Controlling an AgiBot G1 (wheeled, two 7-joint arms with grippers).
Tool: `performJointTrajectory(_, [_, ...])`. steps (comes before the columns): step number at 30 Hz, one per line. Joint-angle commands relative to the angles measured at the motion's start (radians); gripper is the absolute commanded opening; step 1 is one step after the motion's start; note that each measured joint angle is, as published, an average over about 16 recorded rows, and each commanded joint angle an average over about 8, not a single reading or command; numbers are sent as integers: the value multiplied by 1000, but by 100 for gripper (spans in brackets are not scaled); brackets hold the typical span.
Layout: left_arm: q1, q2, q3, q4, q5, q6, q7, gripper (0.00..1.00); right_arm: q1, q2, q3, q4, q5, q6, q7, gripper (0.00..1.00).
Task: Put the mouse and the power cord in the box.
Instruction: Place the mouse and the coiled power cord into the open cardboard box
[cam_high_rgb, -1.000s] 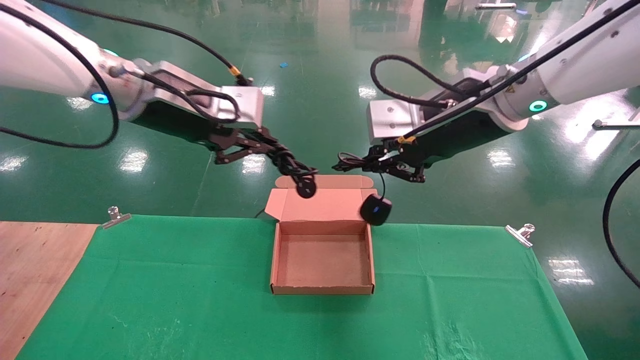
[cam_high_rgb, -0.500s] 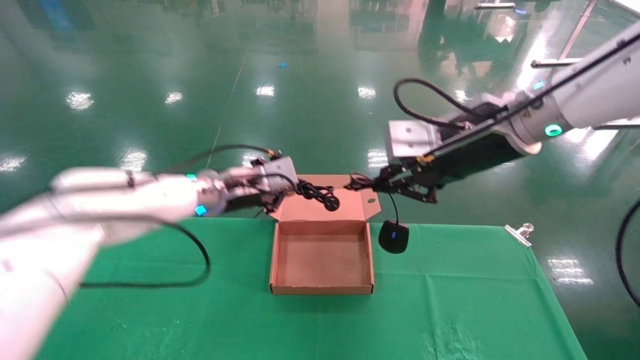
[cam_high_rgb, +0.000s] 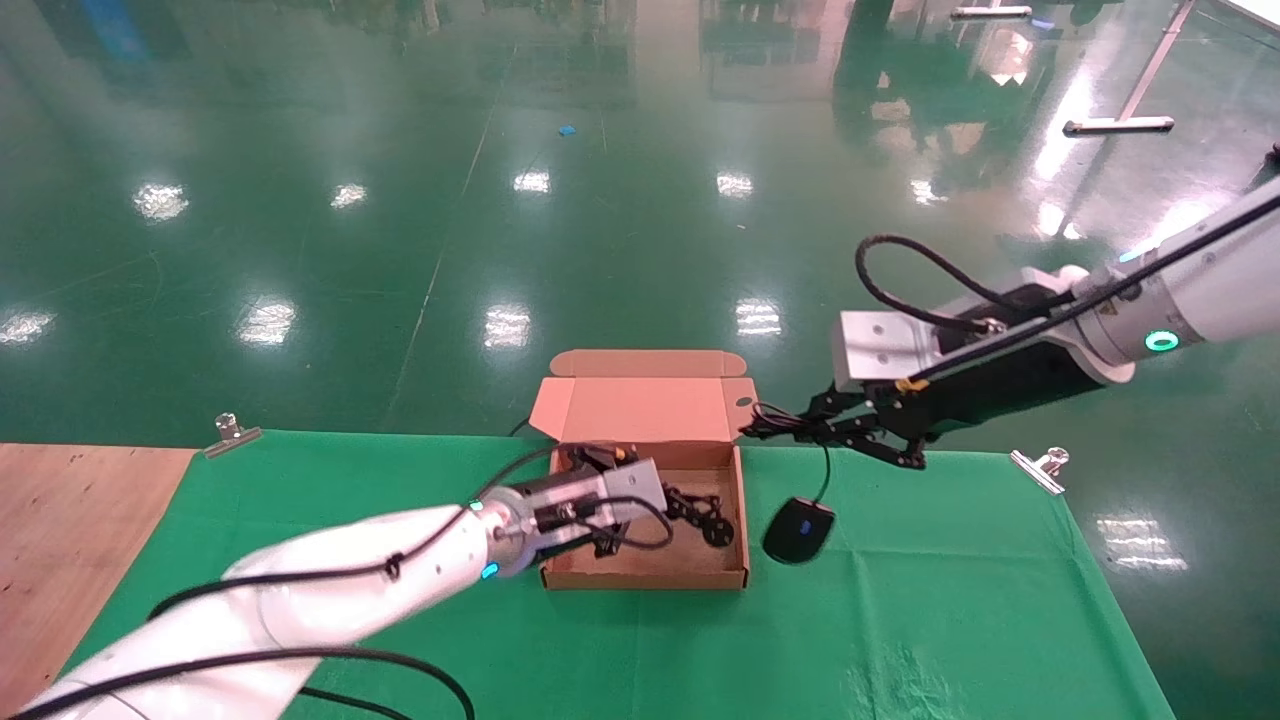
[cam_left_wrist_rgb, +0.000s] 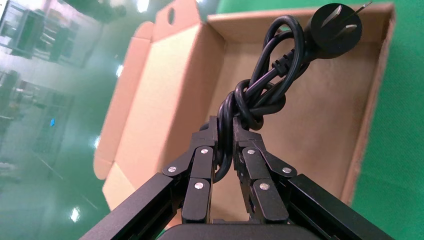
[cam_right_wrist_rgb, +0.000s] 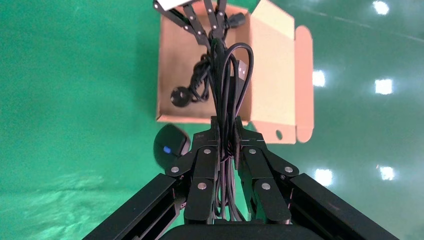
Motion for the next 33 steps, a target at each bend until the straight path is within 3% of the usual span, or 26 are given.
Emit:
performJointTrajectory(1, [7, 1, 48, -12, 4, -30, -38, 28, -6, 6, 0, -8, 0, 2, -9, 0])
performJointTrajectory(6, [-1, -1, 127, -24, -21, -73, -83, 90, -4, 10, 0, -34, -1, 6, -31, 0])
performJointTrajectory(8, [-7, -1, 154, -24, -32, -84, -96, 100, -5, 9, 1, -44, 0, 7, -38, 0])
performJointTrajectory(22, [-37, -4, 281, -23, -119, -130, -165, 100, 6, -41, 0, -72, 5, 4, -33, 0])
performJointTrajectory(28, [-65, -37, 262, -35, -222, -83, -213, 100, 21, -92, -2, -70, 4, 17, -13, 0])
performJointTrajectory(33, [-72, -150, 203, -130, -321, -10, -188, 100, 36, -146, -7, -74, -4, 43, 12, 0])
